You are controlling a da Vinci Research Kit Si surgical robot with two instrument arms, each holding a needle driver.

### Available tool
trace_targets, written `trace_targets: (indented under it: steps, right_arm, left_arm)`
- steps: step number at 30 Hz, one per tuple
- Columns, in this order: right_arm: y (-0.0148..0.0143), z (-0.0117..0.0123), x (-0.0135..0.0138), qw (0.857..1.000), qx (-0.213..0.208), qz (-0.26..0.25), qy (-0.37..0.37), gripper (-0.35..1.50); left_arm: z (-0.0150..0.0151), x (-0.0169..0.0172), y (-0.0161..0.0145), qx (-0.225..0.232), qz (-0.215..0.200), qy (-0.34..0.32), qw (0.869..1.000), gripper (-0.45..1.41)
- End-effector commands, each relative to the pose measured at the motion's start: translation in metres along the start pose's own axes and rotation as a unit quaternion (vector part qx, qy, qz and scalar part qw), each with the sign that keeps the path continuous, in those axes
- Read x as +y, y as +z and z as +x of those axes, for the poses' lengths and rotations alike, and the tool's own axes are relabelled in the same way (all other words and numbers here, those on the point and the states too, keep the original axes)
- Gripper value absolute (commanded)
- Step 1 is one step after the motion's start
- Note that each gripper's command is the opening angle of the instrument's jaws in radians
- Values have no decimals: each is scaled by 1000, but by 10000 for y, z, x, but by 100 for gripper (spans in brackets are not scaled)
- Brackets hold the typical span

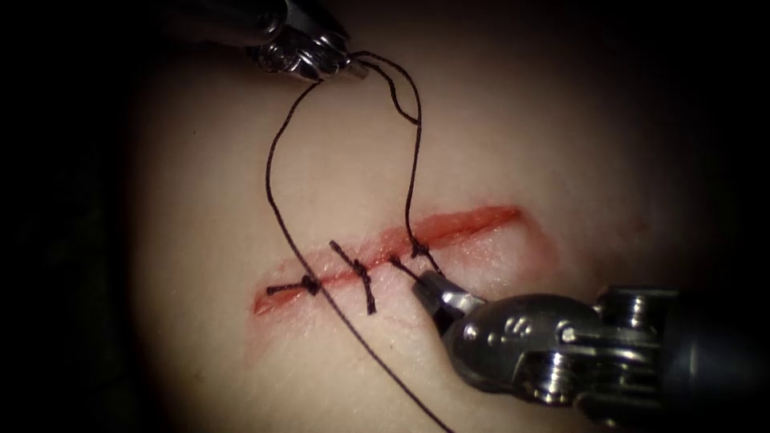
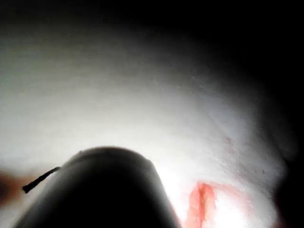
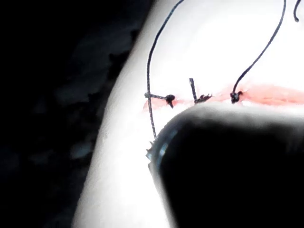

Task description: Wound Closure

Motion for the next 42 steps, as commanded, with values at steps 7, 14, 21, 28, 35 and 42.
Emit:
trace_targets:
  steps: [7, 14, 21, 28, 35, 42]
  right_arm:
    - [18, -27, 20, 956, 94, 197, -198, -35]
    - [32, -32, 23, 949, 128, 233, -172, -35]
    - [49, -49, 21, 938, 138, 309, -72, -35]
    - [55, -52, 10, 923, 152, 351, -36, -35]
    - [47, -51, -12, 901, 156, 403, 34, -35]
    - [41, -58, -31, 880, 112, 450, 100, -35]
  left_arm:
    - [22, -8, 23, 31, 83, 3, 996, -45]
    - [25, -25, 21, 47, 141, -22, 989, -45]
    - [31, -52, -9, 66, 218, -107, 968, -45]
    - [30, -64, 6, 35, 252, -83, 964, -45]
    - [27, -57, 23, 20, 256, -69, 964, -45]
    - [28, -56, 24, 20, 273, -62, 960, -45]
